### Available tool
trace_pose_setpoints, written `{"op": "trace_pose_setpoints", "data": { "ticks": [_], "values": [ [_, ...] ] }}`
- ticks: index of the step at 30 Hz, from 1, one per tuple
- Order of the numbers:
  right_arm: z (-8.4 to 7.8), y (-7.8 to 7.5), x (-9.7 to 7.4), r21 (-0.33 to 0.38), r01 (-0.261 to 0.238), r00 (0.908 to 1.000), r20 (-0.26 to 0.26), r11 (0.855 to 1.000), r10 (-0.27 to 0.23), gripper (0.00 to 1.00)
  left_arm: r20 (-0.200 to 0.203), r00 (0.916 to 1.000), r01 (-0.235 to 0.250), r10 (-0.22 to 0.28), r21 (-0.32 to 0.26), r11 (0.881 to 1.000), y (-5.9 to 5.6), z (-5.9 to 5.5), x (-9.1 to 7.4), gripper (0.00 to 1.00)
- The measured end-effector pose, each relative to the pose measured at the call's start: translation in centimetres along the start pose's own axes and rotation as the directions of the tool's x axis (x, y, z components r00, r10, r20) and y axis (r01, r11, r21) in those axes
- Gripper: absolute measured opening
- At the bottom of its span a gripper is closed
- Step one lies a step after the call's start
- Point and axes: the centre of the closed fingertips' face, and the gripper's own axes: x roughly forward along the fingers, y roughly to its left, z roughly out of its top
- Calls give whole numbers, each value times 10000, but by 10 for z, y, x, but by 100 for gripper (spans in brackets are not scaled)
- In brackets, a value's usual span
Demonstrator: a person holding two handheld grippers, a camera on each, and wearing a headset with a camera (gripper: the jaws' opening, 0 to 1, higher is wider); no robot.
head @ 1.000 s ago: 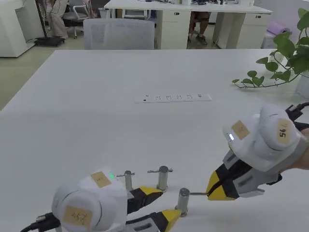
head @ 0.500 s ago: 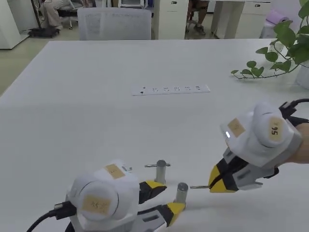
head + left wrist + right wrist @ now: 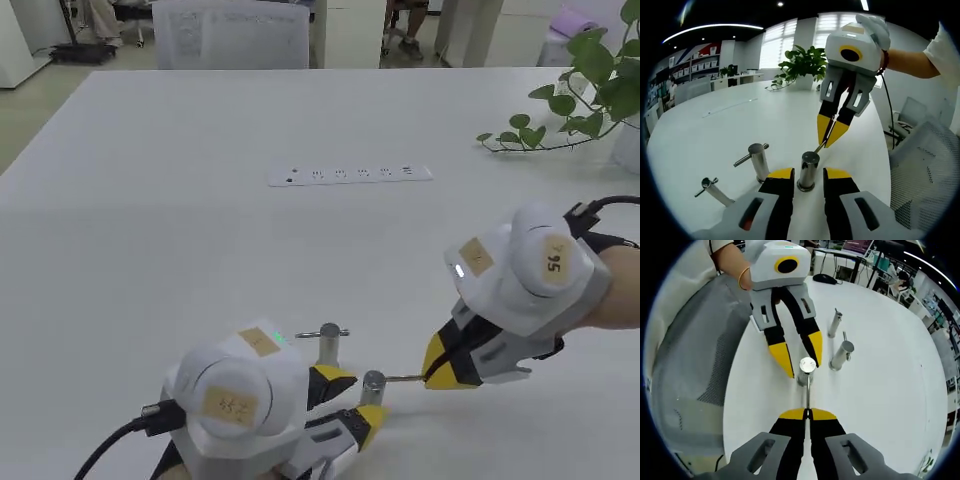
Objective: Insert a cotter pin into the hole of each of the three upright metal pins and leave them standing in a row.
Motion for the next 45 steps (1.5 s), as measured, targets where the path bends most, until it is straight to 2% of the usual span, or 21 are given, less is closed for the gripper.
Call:
{"op": "trace_pose_setpoints", "data": {
  "ticks": [9,16,34,45],
  "values": [
    [0,1,-1,-97,-45,10000,-29,9999,45,3,-52,10000,-49,49,-32,10000,1,-2,4,12],
    [5,2,-1,-202,-53,10000,47,9998,54,3,-36,10000,-50,50,-66,10000,0,-2,4,12],
    [9,1,1,-512,10,9990,-443,9987,-33,3,40,10000,-37,38,-258,9997,1,-3,5,12],
    [14,0,2,-434,46,9986,-532,9990,-69,3,203,9998,-5,20,-714,9974,1,-5,6,12]
  ]
}}
